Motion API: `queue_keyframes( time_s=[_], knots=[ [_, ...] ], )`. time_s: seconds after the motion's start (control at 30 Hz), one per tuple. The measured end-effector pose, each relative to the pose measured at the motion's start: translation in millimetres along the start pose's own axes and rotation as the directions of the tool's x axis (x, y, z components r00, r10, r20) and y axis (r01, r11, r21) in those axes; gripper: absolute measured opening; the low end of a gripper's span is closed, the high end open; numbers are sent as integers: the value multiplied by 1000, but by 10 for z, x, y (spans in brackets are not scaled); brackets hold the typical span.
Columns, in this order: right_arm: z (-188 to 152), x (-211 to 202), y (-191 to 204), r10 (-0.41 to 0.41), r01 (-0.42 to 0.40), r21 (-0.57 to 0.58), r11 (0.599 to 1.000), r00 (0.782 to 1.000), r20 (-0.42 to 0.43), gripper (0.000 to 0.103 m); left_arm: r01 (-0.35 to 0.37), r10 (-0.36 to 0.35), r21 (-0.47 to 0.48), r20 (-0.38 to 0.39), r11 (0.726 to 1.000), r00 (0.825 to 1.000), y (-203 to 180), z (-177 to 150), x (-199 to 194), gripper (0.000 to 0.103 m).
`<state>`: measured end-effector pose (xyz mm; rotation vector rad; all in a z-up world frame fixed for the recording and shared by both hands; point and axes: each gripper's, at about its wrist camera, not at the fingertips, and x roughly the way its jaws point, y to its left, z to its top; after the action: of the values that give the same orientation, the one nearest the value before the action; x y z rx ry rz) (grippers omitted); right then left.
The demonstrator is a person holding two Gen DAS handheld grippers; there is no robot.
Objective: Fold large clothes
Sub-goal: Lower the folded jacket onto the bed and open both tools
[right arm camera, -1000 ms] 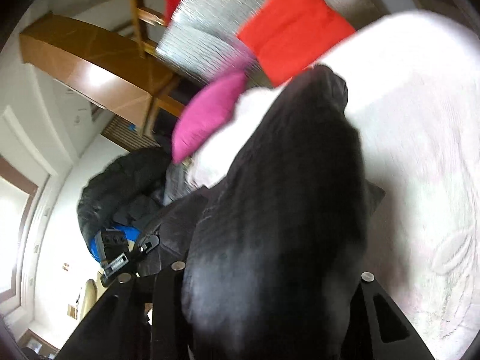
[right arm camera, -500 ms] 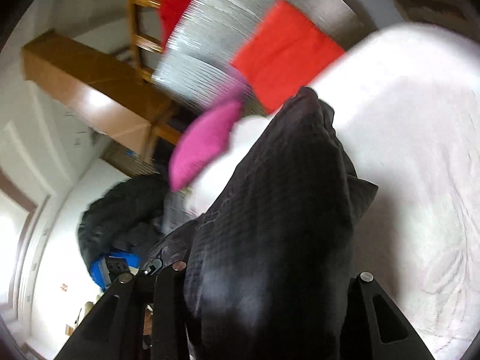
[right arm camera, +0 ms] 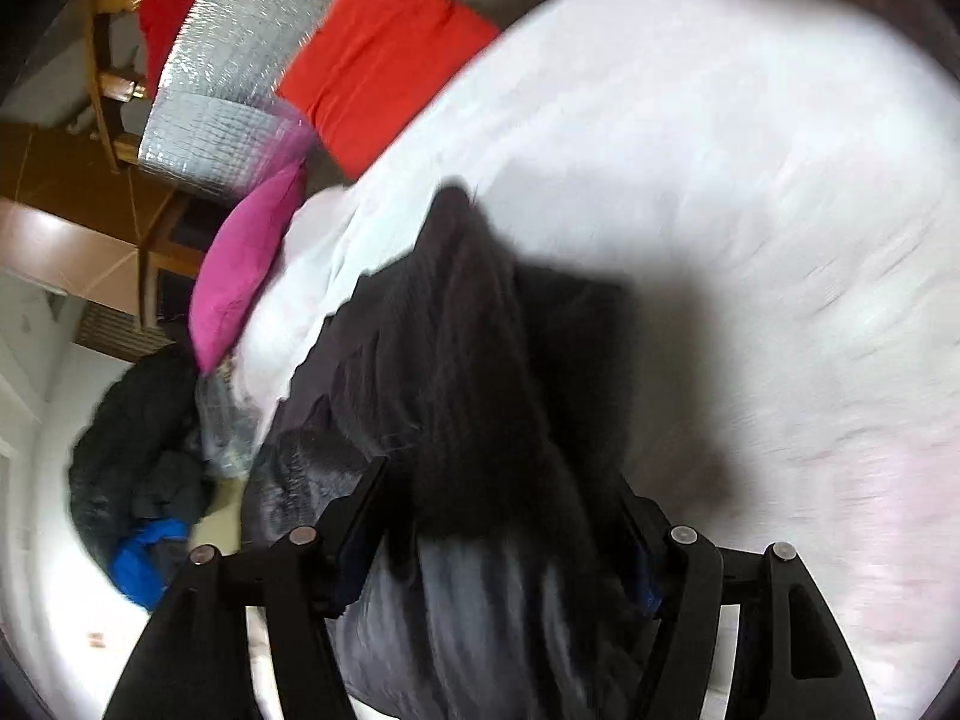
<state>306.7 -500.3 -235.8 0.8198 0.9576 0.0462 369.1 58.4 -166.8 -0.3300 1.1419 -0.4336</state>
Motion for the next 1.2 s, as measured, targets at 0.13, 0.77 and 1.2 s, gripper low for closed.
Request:
queue_keyframes(
  time_s=[0.13, 0.77, 1.2],
  knots=[
    [-36, -574, 275, -146, 184, -113, 976, 949, 280, 70, -74, 66, 48, 156, 996, 986, -63, -20, -368, 76],
    [11, 590, 628, -224, 240, -231, 943, 970, 94, 63, -256, 248, 104, 78, 961, 966, -191, 150, 538, 93],
    [-269, 619, 1193, -97, 121, -383, 916, 992, 82, 63, -213, 189, 145, 164, 966, 968, -390, -2, 49, 90]
  ],
)
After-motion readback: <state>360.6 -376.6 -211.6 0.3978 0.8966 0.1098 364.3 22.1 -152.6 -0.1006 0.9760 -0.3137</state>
